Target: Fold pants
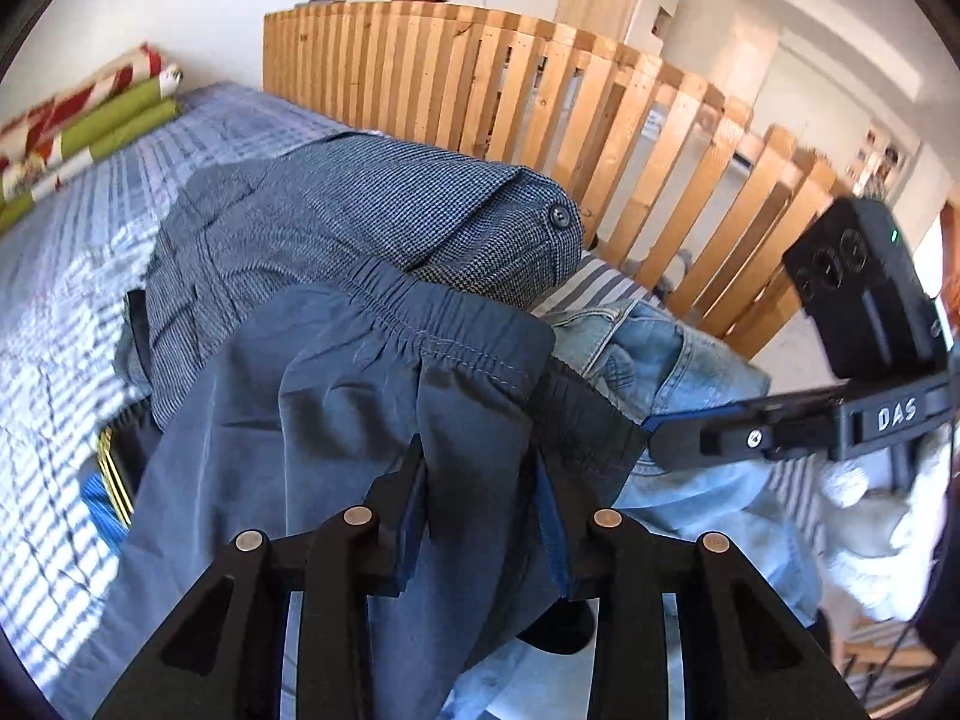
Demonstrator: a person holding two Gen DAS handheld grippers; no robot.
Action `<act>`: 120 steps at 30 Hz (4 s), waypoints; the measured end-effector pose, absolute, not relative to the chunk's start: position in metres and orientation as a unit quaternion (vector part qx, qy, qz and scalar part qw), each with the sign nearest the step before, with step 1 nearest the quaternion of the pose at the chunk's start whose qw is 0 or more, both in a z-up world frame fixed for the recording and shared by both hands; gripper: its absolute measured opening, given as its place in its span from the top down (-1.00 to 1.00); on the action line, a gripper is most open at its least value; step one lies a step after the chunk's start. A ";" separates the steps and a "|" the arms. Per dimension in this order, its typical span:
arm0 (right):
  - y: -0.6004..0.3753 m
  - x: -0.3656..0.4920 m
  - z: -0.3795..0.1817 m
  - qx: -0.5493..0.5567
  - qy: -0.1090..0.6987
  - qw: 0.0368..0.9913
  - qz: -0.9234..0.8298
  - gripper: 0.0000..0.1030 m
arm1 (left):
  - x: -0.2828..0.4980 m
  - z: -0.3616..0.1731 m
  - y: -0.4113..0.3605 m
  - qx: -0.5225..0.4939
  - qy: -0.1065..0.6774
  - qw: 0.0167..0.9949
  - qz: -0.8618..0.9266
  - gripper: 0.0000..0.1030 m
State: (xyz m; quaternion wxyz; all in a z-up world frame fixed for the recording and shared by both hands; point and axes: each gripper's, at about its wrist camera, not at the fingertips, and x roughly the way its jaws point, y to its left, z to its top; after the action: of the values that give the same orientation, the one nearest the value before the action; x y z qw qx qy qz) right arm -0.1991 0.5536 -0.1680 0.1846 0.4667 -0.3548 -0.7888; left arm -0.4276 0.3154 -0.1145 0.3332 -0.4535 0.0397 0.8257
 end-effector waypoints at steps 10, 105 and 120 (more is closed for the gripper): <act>0.530 -0.215 -0.160 0.474 -0.308 0.181 -0.805 0.72 | -0.434 -0.113 0.299 -0.456 0.013 0.343 0.821 0.35; 0.519 -0.187 -0.209 0.516 -0.166 0.289 -0.789 -0.05 | -0.323 -0.197 0.355 -0.499 0.101 0.445 0.737 0.90; 0.511 -0.156 -0.167 0.437 -0.164 0.271 -0.842 0.75 | -0.280 -0.142 0.195 -0.498 0.052 0.313 0.807 0.30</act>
State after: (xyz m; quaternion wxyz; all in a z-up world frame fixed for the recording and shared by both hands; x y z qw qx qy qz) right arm -0.1558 0.5105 -0.1669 0.2712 0.4372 -0.1638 -0.8417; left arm -0.2804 0.1953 -0.1424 0.3130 -0.4981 0.0522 0.8070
